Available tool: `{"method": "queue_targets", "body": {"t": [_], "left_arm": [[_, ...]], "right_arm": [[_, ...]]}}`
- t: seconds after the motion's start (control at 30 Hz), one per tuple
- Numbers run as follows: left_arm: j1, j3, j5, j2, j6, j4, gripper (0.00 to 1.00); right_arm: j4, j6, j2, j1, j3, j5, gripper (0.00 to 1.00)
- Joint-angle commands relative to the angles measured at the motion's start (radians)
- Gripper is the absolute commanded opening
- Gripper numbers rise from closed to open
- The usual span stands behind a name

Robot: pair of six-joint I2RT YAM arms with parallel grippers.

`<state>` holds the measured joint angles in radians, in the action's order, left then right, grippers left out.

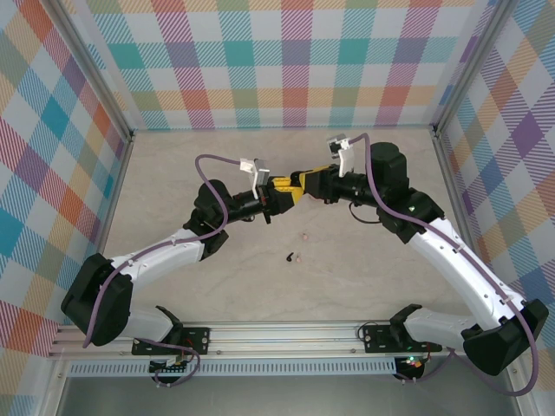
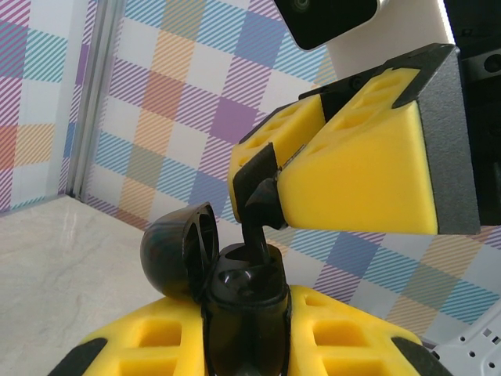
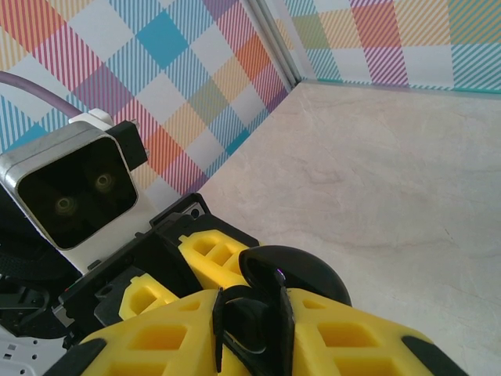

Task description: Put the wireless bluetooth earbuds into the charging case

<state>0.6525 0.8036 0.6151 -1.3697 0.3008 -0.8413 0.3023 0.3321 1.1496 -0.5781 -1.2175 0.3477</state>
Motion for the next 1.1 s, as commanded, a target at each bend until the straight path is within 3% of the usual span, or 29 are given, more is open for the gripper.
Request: {"method": "queue_targets", "body": {"t": [0.0, 0.53, 1.07], "left_arm": [[0.016, 0.029, -0.015, 0.025, 0.013, -0.028, 0.20], [0.015, 0.037, 0.009, 0.022, 0.012, -0.015, 0.20], [0.016, 0.050, 0.025, 0.014, 0.001, 0.017, 0.20]], "right_arm": [[0.009, -0.012, 0.004, -0.010, 0.007, -0.002, 0.28], [0.045, -0.022, 0.007, -0.009, -0.010, -0.007, 0.33], [0.076, -0.024, 0.014, -0.009, -0.043, -0.027, 0.53]]}}
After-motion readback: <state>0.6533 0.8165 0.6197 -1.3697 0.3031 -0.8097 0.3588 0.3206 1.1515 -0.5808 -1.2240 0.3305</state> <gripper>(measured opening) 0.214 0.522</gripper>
